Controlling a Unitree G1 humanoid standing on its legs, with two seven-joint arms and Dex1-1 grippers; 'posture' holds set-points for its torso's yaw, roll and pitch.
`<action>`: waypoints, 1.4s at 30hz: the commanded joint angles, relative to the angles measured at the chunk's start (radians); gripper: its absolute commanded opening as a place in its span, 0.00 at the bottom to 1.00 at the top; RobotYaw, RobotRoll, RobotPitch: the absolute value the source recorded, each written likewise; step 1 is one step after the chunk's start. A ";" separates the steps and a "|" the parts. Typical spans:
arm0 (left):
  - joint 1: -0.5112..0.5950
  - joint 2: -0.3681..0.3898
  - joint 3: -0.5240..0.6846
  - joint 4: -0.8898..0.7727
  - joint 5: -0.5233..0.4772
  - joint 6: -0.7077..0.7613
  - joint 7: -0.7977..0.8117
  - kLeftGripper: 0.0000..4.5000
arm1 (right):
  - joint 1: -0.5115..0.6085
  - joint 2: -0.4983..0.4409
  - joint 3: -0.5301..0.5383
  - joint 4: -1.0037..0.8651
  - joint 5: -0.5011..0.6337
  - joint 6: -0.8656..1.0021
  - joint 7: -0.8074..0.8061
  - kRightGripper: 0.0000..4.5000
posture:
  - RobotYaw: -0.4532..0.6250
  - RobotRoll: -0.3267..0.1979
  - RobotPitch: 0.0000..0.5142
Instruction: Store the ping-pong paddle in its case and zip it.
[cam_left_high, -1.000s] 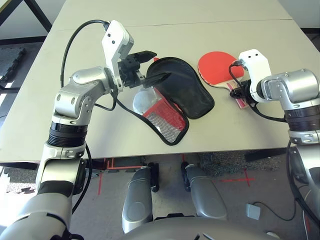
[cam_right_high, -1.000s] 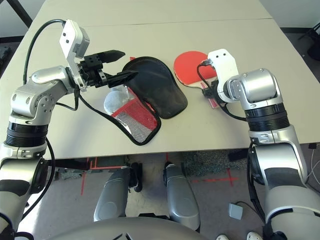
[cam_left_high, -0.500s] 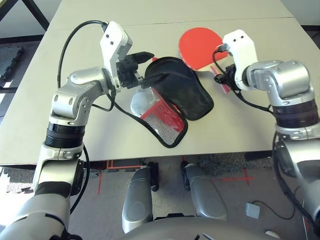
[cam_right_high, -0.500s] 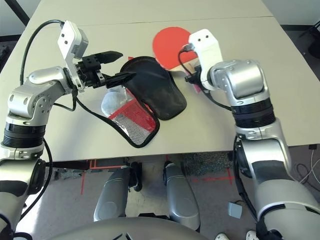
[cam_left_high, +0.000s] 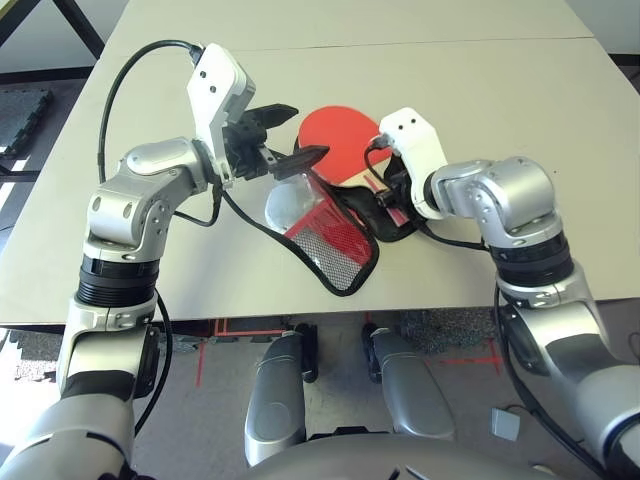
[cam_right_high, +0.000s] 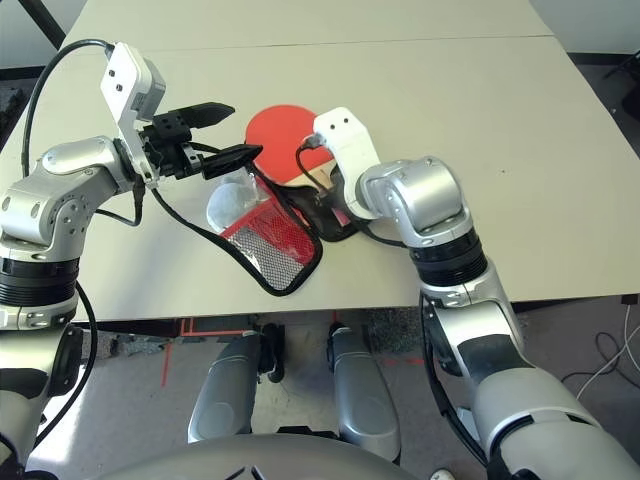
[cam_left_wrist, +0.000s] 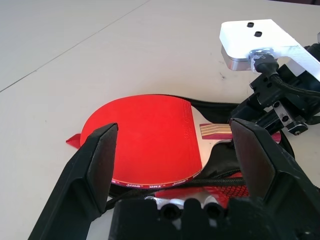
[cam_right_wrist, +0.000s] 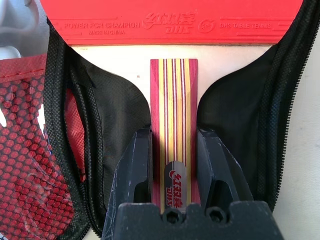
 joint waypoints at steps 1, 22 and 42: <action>0.013 0.008 0.010 -0.028 -0.006 0.018 0.006 1.00 | 0.020 0.001 0.010 0.007 -0.004 -0.006 -0.017 0.23 | 0.52 0.62 0.45; 0.016 0.004 -0.004 -0.027 0.000 0.012 0.009 1.00 | 0.023 0.018 -0.018 0.109 -0.030 -0.059 -0.072 0.23 | 0.52 0.62 0.44; 0.046 0.133 0.125 -0.054 0.001 0.019 0.044 1.00 | 0.000 -0.026 -0.011 0.142 0.034 -0.086 0.043 0.79 | 0.56 0.62 0.42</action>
